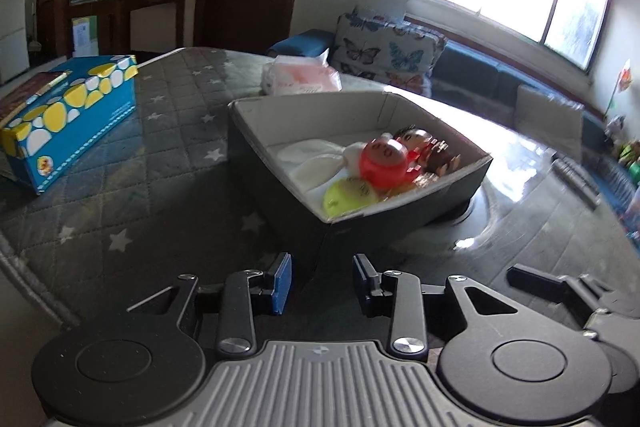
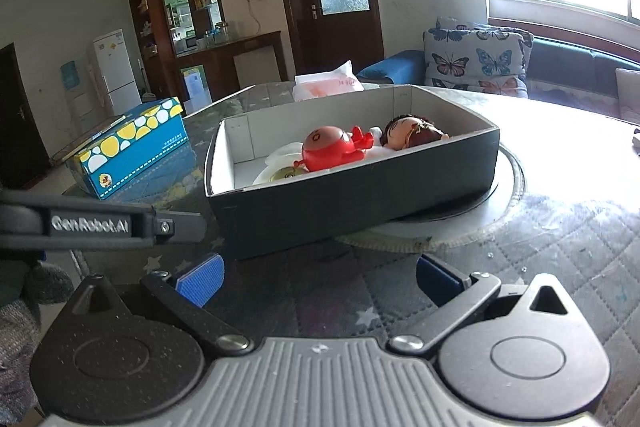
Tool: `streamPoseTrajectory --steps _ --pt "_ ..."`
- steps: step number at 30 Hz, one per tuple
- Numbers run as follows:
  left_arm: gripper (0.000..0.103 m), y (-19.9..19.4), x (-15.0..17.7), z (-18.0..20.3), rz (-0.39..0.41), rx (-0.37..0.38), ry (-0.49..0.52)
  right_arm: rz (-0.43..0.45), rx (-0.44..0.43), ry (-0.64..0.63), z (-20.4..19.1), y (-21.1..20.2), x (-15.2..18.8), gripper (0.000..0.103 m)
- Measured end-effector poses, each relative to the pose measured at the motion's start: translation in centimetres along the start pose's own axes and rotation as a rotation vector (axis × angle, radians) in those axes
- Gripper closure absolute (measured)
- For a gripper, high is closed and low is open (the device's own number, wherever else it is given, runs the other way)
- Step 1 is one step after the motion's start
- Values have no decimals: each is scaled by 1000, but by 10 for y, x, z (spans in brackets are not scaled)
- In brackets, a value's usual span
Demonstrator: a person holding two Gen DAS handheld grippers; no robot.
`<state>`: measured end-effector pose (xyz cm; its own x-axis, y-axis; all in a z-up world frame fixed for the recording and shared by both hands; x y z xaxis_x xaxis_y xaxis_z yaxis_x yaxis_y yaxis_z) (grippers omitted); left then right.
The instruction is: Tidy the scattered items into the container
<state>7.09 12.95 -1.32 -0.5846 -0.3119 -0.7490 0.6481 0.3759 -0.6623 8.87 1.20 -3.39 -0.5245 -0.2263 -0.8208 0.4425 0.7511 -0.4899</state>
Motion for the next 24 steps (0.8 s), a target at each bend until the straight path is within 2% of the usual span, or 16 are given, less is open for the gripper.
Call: streamPoseTrajectory --steps 5,9,14,20,24 --pt "66 4 9 -3 -24 -42 5 -2 10 2 -3 -1 4 0" --pt "68 6 14 -7 -10 -83 4 -7 10 4 -6 -2 8 0" --pt "68 6 18 -10 -12 -59 1 -15 7 -1 -11 -1 11 0" --pt "68 4 19 -4 10 -80 53 -24 9 -6 -12 1 14 0" --pt "68 7 19 -3 -17 -81 46 -30 12 -3 -10 3 14 0"
Point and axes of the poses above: each gripper's, at about its wrist camera, not at the fingertips, and y roughly the way its jaws point, z to its right, x to its underside, the point moved 7 cm from there along y, roughly the way its jaws point, and after that the axes turned 15 degrees about -x, right-handed, at the moved point
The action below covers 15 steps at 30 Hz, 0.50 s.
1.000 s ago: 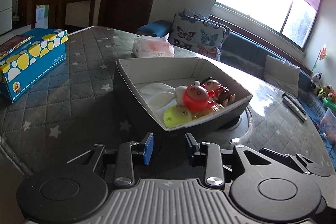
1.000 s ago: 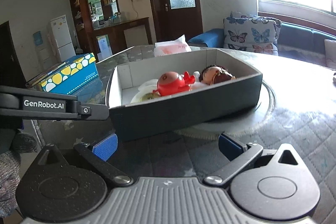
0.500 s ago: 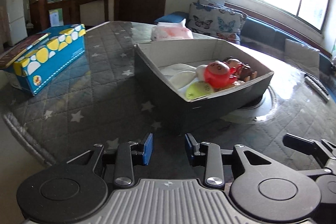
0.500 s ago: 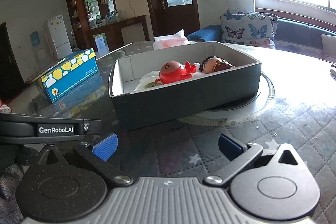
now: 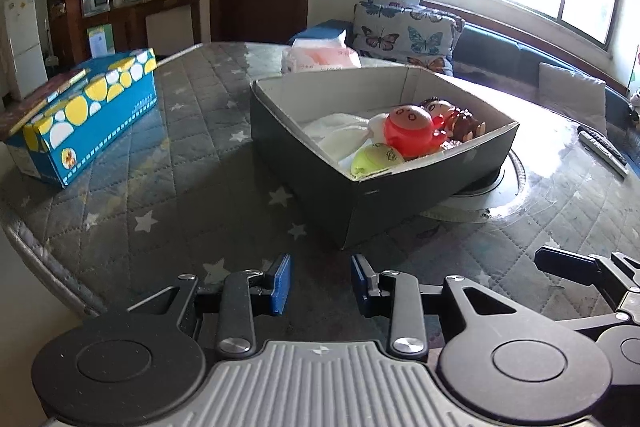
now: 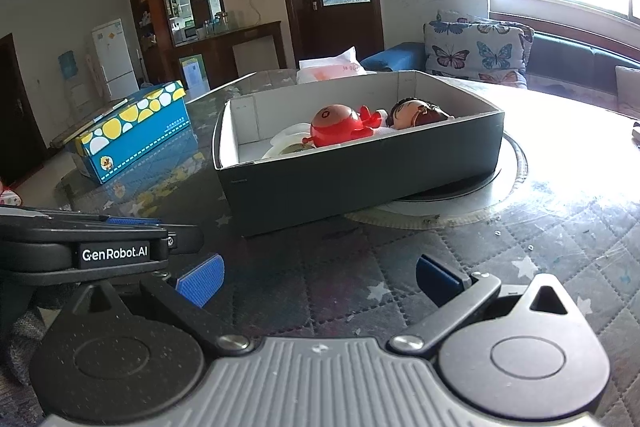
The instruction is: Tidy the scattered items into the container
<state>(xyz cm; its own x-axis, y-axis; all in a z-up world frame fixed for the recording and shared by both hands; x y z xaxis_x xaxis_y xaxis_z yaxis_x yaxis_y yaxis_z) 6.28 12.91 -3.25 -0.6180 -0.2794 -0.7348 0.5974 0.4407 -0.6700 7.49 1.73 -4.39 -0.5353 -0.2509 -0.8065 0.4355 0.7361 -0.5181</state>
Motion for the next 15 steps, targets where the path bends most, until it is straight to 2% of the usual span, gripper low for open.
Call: streamPoseTrajectory --steps 15 --pt "68 13 -2 0 -38 -28 -6 -18 6 20 11 10 0 0"
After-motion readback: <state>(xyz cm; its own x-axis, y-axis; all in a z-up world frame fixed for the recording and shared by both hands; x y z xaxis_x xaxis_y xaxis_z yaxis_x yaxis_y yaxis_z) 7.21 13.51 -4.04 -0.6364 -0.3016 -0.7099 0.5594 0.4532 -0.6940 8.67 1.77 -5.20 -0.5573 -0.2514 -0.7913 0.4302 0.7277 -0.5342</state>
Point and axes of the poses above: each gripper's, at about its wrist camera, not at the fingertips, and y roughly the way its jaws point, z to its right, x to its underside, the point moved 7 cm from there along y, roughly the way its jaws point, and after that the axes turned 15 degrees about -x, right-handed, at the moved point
